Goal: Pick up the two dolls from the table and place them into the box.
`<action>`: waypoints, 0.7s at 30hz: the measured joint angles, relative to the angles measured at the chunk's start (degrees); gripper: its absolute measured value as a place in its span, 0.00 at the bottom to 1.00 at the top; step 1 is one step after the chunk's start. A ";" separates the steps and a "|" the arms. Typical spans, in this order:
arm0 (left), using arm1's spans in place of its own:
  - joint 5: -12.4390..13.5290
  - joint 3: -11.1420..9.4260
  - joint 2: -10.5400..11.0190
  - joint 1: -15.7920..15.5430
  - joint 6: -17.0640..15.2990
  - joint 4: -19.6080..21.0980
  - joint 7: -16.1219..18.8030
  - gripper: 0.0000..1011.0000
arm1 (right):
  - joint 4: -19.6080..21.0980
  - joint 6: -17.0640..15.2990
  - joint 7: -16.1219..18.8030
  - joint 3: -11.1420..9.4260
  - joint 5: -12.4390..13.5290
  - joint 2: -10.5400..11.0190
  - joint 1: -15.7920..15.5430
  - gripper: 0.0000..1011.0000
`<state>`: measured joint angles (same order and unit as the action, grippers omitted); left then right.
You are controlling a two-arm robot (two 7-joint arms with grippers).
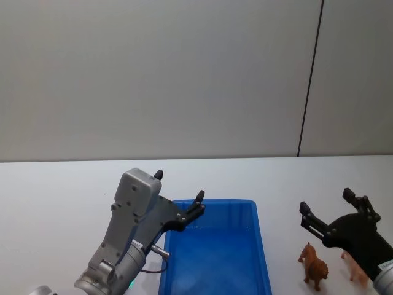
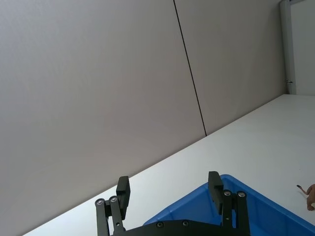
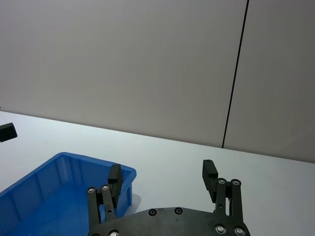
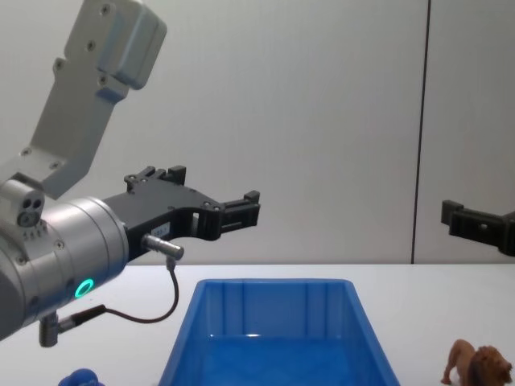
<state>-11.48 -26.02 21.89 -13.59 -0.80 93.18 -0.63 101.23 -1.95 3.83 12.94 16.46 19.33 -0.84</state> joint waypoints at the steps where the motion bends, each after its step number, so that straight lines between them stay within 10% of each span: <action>1: 0.00 0.00 0.00 0.00 0.00 0.00 0.00 0.99 | 0.00 0.00 0.00 0.00 0.00 0.00 0.00 0.99; 21: 0.00 0.00 0.00 0.00 0.00 0.00 0.00 0.99 | -0.11 0.03 0.08 -0.14 0.05 0.10 0.04 0.99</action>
<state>-11.48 -26.03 21.89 -13.59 -0.79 93.17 -0.63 101.12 -1.92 3.91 12.80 16.51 19.44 -0.80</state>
